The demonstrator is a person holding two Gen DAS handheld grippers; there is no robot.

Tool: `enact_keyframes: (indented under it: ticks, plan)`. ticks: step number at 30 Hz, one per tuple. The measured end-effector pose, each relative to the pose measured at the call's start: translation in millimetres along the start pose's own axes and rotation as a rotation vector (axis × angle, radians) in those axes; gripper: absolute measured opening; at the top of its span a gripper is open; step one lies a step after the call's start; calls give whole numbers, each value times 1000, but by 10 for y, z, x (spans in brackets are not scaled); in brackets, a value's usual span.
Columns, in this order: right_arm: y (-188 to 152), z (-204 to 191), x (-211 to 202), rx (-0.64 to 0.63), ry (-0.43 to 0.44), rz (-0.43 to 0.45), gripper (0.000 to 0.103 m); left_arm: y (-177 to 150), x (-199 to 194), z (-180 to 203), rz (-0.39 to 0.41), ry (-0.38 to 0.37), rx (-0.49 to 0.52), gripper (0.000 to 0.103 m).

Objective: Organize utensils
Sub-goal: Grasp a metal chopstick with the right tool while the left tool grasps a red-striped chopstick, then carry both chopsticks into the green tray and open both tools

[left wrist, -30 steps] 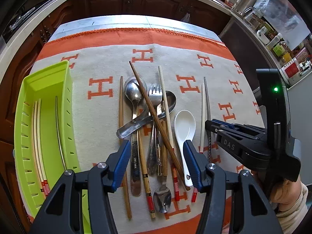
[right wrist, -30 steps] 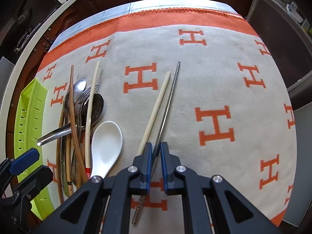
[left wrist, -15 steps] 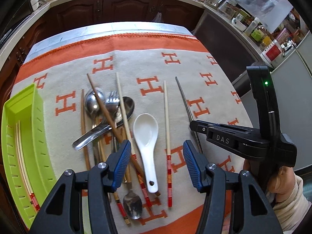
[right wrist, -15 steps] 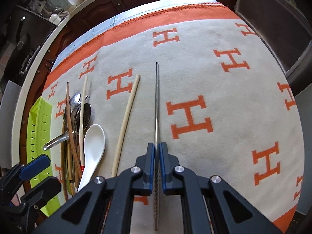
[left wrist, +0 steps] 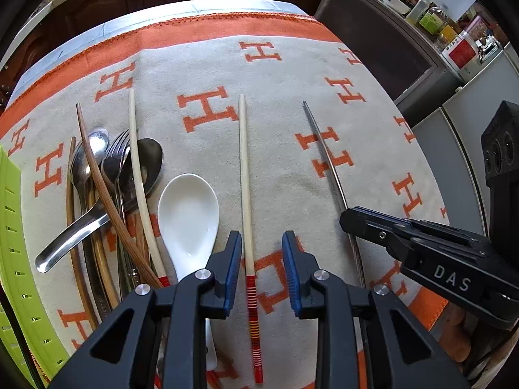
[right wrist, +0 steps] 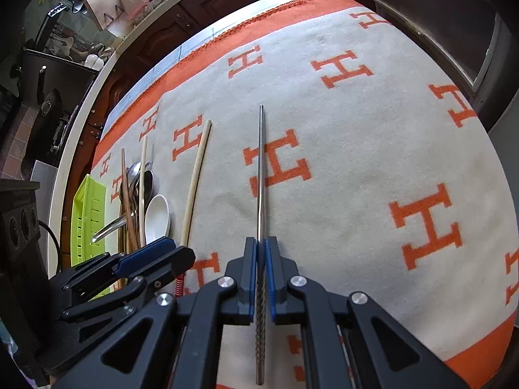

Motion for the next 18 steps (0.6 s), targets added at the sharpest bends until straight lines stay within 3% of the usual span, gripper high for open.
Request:
enact_keyframes:
  ticks: [9, 13, 16, 18]
  plan:
    - [-57, 27, 0, -10, 13, 2, 6, 47, 87, 79, 36, 69, 58, 24]
    - [-74, 27, -8, -19, 10, 7, 6, 43, 106, 108, 87, 110, 106, 24]
    - [-82, 25, -6, -18, 12, 9, 6, 26, 119, 136, 137, 163, 144, 6]
    - [-88, 22, -7, -16, 15, 8, 6, 22, 110, 117, 160, 148, 130, 4]
Point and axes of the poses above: each gripper's, at about its wrist camera, not at the fingertips, and x roughly the way its jaws point, z to its right, y to its top, the point moved 5 cm from there along x, roughly the way its jaws point, and after that the axes turned 5 degrees about -y, right-handed, at the moved point
